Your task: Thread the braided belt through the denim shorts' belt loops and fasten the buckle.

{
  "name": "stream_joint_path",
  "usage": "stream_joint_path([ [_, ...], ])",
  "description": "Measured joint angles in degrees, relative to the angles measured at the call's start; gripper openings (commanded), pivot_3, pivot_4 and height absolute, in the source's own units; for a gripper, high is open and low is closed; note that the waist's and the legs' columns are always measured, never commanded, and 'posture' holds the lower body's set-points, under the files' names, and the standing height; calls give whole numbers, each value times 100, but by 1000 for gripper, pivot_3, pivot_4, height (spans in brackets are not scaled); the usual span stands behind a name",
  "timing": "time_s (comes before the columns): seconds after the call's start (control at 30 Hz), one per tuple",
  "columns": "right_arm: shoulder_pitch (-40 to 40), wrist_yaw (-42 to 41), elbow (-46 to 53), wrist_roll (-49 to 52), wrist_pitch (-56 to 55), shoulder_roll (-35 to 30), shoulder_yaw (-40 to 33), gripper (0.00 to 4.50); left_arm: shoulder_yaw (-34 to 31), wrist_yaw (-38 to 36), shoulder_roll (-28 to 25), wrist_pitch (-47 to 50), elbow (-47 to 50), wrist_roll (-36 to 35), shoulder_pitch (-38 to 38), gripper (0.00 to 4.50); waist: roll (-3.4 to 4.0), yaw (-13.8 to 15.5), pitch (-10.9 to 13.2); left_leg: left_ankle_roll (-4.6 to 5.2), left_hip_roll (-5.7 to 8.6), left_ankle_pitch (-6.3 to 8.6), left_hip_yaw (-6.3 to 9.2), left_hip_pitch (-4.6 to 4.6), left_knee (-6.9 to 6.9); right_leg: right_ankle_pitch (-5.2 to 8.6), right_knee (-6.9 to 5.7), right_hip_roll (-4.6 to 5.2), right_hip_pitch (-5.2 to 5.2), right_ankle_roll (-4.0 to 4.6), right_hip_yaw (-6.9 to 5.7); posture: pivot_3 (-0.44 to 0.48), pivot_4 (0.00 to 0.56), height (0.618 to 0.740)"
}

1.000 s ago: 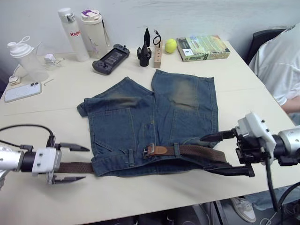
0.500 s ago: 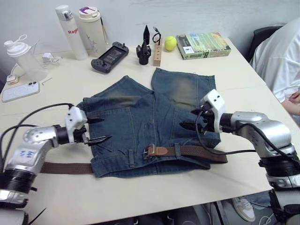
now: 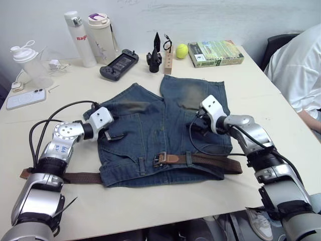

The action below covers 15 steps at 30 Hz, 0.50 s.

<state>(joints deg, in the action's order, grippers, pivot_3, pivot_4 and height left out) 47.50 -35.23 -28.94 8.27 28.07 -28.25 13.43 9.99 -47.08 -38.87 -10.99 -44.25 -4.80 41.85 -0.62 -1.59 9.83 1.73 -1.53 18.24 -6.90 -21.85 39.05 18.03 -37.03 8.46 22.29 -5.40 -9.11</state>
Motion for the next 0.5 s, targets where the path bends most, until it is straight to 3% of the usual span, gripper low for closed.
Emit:
stream_joint_path([
  [0.23, 239, 136, -586, -205, -422, 186, -150, 4434, -32, 321, 180, -601, -891, 442, 497, 4500, 2, -9, 0, 2, 0, -1, -2, -1, 0, 0, -3, 1, 2, 0, 1, 0, 150, 720],
  [0.5, -223, -39, 359, -51, -14, 201, -491, 4434, -582, -115, 224, -339, -449, 48, 101, 4500, 17, -16, 11, 2, -1, -1, 6, -44, 1, 0, -1, 0, 36, 0, 2, 0, 150, 720],
])
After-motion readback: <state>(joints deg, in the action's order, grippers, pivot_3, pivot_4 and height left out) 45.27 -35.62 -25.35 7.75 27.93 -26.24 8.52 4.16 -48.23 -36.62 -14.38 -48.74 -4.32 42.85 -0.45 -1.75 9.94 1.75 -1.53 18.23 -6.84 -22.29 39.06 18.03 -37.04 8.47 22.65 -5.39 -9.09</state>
